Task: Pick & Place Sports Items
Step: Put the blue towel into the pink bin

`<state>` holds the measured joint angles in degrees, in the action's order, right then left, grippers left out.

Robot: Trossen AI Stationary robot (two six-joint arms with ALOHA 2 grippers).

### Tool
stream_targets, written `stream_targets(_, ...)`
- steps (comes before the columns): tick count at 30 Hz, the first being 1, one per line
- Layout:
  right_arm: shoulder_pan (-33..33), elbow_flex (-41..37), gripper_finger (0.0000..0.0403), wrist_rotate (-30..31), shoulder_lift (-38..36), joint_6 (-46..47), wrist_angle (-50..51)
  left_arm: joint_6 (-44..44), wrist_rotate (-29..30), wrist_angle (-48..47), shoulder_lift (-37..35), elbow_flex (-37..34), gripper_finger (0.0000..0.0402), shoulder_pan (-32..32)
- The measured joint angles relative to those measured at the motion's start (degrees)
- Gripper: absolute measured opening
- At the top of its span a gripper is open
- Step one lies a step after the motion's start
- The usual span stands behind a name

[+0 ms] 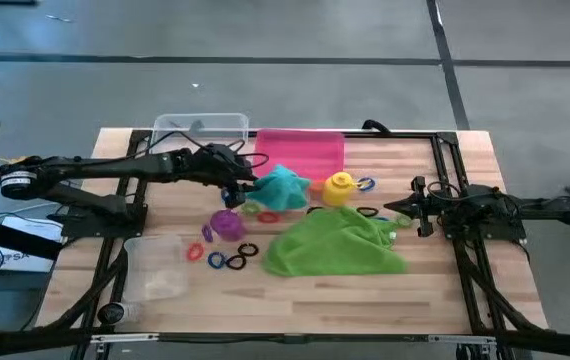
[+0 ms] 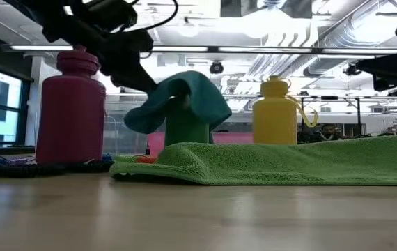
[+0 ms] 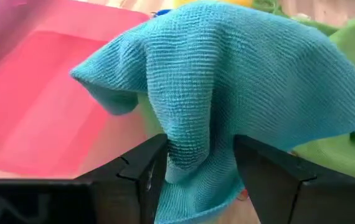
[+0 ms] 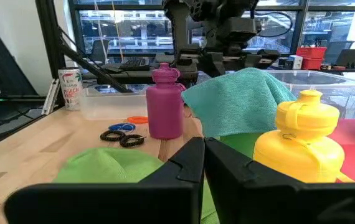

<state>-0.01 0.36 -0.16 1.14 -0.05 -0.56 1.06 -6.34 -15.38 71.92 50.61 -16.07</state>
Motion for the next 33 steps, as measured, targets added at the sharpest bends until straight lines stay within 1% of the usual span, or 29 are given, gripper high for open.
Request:
stream_targets(3, 0.0, 0.0, 0.0, 0.0, -0.01, 0.0, -0.02, 0.4, 0.85, 0.12, 0.0, 0.0, 0.0138, 0.08)
stream_targets(5, 0.0, 0.0, 0.0, -0.01, 0.0, -0.01, -0.02, 0.43, 1.89, 0.16, 0.0, 0.0, 0.012, 0.09)
stream_targets(8, 0.0, 0.0, 0.0, -0.02, -0.02, 0.0, -0.02, 0.66, 3.08, 0.18, 0.0, 0.0, 0.008, 0.06)
stream_targets(12, 0.0, 0.0, 0.0, 0.0, -0.01, -0.01, -0.02, 0.66, 3.67, 0.18, -0.11, 0.0, 0.0011, 0.06)
stream_targets(13, 0.0, 0.0, 0.0, -0.02, 0.0, 0.0, -0.02, 0.62, 3.64, 0.18, -0.27, 0.0, 0.0003, 0.06)
stream_targets(17, 0.0, 0.0, 0.0, 0.0, 0.0, -0.01, -0.01, 0.35, 3.64, 0.93, -1.22, 0.0, 0.0013, 0.06)
stream_targets(21, 0.0, 0.0, 0.0, -0.02, 0.0, 0.0, -0.02, 0.18, 3.6, 2.14, -2.92, 0.0, 0.0002, 0.06)
stream_targets(33, 0.0, 0.0, 0.0, 0.0, 0.0, 0.0, -0.02, 0.0, 3.44, 7.27, -7.98, 0.0, 0.0002, 0.06)
